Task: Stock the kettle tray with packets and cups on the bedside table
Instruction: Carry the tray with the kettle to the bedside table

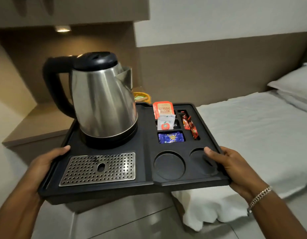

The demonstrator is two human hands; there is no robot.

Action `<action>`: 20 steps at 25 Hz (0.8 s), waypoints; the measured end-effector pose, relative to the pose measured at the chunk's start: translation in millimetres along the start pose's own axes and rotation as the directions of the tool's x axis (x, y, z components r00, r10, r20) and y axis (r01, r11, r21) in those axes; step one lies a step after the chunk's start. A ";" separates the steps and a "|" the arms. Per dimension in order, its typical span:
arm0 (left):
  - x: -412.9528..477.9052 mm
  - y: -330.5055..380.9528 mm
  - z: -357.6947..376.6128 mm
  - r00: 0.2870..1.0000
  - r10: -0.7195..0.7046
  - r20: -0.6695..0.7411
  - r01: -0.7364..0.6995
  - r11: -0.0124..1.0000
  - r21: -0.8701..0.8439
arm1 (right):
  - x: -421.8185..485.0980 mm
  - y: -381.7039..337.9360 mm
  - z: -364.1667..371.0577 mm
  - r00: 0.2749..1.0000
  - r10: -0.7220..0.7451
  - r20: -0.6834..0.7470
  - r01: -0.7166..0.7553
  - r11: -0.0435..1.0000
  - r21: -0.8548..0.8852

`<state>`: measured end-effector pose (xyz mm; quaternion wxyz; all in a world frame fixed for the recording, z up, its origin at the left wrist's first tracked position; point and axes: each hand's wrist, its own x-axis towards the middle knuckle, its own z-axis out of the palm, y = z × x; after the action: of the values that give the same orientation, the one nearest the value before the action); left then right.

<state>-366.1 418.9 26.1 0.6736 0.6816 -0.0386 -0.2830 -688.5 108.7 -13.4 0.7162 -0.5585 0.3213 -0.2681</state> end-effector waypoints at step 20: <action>-19.1 -142.7 531.9 0.898 0.017 0.440 -0.088 0.986 0.141 | -71.2 -30.9 -456.7 0.785 0.037 -0.618 -0.245 0.935 -0.255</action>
<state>-661.9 -36.9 -65.7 0.5992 0.6506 -0.2296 -0.4062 -1082.5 -132.2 -49.3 0.4931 -0.5268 0.6134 -0.3210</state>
